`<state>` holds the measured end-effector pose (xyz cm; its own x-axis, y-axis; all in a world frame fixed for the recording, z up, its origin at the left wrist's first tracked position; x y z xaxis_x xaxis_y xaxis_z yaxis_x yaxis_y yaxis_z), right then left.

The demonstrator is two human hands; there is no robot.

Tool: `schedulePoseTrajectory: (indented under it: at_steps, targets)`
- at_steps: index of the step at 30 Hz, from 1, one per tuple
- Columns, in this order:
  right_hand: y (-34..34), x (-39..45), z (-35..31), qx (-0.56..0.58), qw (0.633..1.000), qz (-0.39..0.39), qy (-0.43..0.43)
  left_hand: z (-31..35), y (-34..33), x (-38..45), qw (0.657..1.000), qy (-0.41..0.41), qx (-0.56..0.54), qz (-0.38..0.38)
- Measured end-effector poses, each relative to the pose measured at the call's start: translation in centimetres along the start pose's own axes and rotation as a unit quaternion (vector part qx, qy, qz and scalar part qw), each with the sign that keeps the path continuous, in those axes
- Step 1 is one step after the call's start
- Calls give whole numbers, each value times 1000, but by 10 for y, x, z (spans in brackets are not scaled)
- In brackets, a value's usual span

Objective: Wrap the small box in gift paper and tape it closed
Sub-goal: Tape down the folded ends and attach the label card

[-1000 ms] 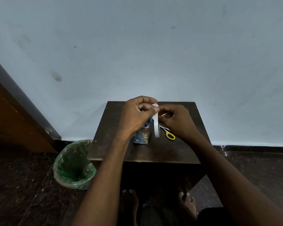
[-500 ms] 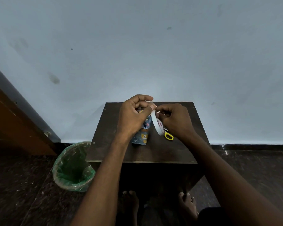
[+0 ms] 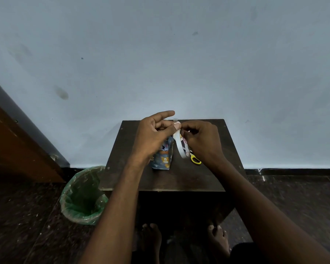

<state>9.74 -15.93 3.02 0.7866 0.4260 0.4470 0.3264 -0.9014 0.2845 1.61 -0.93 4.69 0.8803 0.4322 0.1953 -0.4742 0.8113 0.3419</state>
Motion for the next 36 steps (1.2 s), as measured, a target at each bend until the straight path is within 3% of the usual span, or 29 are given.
schedulePoseTrajectory:
  at_steps: [10,16,26,36]
  targets:
    - [-3,-1,0,-10,1000,-17,-18,1,-1,-4,999,14,-35,39]
    - [-1,0,7,-36,998,-43,-42,0,-1,-3,1000,4,-5,15]
    - [-4,3,13,-77,992,-37,-88,-2,-6,-2,999,9,-2,53]
    - [-1,3,15,-57,993,-48,-95,-5,-2,1,999,-13,35,17]
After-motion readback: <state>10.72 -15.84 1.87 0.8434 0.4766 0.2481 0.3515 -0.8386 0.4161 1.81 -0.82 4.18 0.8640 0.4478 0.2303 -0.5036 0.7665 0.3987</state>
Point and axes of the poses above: each hand's wrist, its own x-axis towards the middle knuckle, its own y-axis out of the back of the hand, z = x × y, the point moved 2 cm from there along x, towards the middle knuckle, and after that the axes turned 13 degrees about x, right-handed, at the moved point
